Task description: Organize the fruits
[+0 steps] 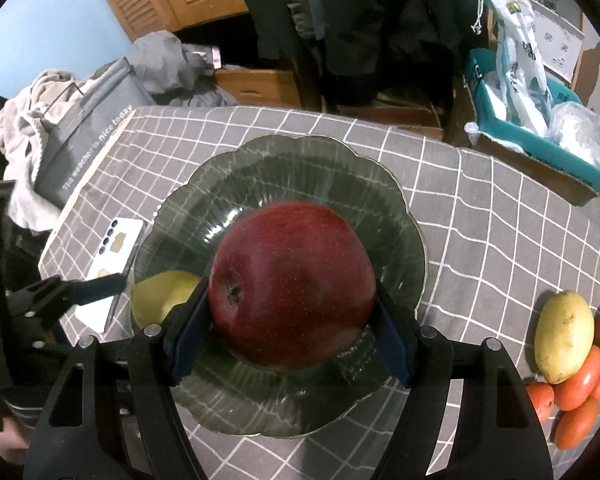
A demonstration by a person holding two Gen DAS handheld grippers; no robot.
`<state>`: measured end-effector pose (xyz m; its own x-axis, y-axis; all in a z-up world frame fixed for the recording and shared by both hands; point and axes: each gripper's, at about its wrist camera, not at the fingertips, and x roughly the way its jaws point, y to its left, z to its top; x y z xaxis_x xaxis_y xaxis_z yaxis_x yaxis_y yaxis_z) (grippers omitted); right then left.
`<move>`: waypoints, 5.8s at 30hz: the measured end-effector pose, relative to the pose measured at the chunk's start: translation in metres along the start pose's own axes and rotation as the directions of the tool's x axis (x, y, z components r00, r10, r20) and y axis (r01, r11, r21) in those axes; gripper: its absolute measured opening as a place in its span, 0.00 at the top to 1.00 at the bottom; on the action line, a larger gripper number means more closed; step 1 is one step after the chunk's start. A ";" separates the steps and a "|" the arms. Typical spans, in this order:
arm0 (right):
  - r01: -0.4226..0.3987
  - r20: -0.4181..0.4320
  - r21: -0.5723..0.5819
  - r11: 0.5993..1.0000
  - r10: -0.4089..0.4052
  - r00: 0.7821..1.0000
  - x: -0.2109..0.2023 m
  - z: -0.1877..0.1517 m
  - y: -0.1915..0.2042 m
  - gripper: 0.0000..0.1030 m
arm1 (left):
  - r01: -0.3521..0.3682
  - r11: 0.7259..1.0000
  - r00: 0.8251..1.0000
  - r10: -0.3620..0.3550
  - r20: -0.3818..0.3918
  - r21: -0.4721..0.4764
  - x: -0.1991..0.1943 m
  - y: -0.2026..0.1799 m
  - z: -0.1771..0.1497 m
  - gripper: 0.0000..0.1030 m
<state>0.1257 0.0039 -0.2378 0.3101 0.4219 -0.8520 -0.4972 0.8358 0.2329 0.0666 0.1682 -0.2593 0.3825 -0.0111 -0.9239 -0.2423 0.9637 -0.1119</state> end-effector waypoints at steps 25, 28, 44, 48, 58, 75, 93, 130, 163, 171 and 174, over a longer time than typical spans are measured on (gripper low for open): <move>0.023 -0.103 -0.047 0.999 -0.027 0.994 0.030 -0.001 0.016 0.23 | 0.004 0.991 0.996 0.007 0.086 -0.132 -0.034 0.033 0.000 0.16; 0.026 -0.079 -0.063 0.998 -0.031 0.996 0.021 0.005 0.021 0.20 | 0.007 0.992 0.995 0.006 0.097 -0.127 -0.039 0.031 0.001 0.16; 0.132 0.154 -0.036 0.991 -0.125 0.980 -0.079 0.022 0.008 0.20 | 0.055 0.995 0.983 -0.040 0.180 -0.079 -0.081 0.002 0.009 0.16; 0.176 0.230 -0.046 0.983 -0.161 0.960 -0.112 0.019 0.004 0.20 | 0.064 0.996 0.977 -0.051 0.206 -0.055 -0.096 -0.009 0.010 0.16; 0.207 0.370 -0.031 0.978 -0.181 0.911 -0.184 0.000 -0.007 0.20 | 0.066 0.998 0.957 -0.068 0.283 0.015 -0.138 -0.038 0.009 0.15; 0.218 0.491 0.038 0.975 -0.208 0.846 -0.278 -0.036 -0.042 0.17 | 0.045 0.992 0.907 -0.091 0.411 0.120 -0.200 -0.083 0.004 0.02; 0.227 0.524 0.134 0.965 -0.263 0.810 -0.320 -0.075 -0.086 0.15 | 0.051 0.971 0.891 -0.150 0.429 0.233 -0.221 -0.151 -0.001 0.01; 0.306 0.280 0.285 0.909 -0.384 0.880 -0.274 -0.116 -0.191 0.14 | 0.100 0.928 0.960 -0.185 0.209 0.360 -0.140 -0.258 -0.005 0.01; 0.353 -0.141 0.297 0.887 -0.325 0.935 -0.116 -0.140 -0.258 0.14 | 0.083 0.915 0.997 -0.075 -0.035 0.394 -0.002 -0.282 -0.023 0.01; 0.332 -0.202 0.298 0.895 -0.281 0.938 -0.089 -0.149 -0.263 0.26 | 0.088 0.910 0.996 -0.066 -0.067 0.404 0.013 -0.286 -0.027 0.01; 0.341 -0.218 0.303 0.890 -0.283 0.934 -0.083 -0.152 -0.264 0.32 | 0.103 0.910 0.994 -0.074 -0.086 0.402 0.019 -0.288 -0.029 0.01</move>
<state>0.1083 -0.3045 -0.2998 0.2541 0.0808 -0.9638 -0.0916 0.9940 0.0592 0.1176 -0.1170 -0.2550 0.3217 -0.1052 -0.9410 0.1775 0.9829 -0.0492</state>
